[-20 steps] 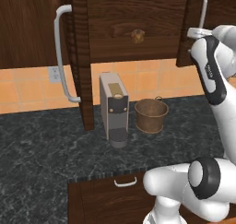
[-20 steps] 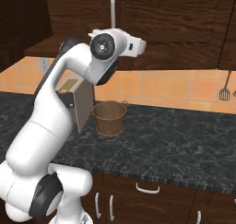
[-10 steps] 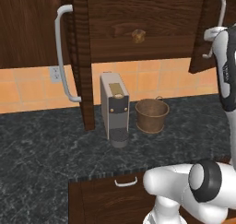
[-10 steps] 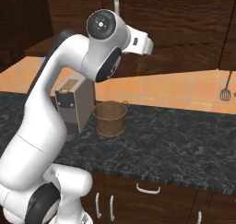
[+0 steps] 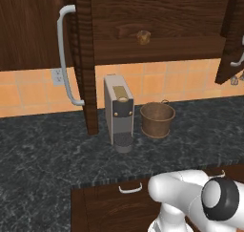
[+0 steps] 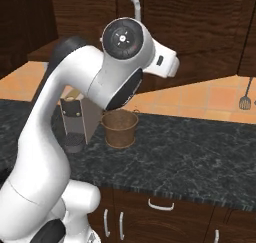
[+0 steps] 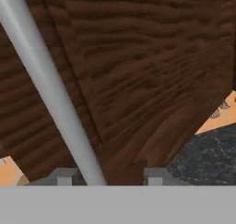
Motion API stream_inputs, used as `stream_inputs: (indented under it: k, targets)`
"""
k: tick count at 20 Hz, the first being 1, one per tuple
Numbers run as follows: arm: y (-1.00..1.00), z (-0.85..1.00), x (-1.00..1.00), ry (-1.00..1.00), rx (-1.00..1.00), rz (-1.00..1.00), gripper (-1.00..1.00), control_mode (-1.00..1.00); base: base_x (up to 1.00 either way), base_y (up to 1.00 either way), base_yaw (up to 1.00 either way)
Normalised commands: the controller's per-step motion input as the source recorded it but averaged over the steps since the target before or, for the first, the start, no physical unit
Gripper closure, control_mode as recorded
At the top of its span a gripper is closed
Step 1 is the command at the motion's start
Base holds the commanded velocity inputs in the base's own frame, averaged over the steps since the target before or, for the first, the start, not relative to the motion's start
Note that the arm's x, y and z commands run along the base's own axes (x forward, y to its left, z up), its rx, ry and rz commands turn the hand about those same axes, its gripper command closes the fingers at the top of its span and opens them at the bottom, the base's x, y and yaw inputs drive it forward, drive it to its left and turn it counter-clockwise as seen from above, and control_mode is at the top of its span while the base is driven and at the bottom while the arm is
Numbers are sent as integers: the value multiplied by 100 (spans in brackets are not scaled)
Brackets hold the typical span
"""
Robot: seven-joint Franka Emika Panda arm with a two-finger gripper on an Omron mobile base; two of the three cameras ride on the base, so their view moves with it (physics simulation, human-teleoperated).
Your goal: Open the cabinet, pick up the bread from the cabinet and place it in the basket. Then move the basket to the dining counter.
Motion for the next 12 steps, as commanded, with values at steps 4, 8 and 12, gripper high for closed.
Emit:
stream_inputs:
  k: [4, 8, 12]
  targets:
    - [-11, 41, -100, 0, 25, -21, -100, -100, 0, 0, 0]
    - [62, -8, -74, 8, 22, -25, -100, -100, 0, 0, 0]
    - [100, -25, -12, 9, 17, -29, -100, -100, 0, 0, 0]
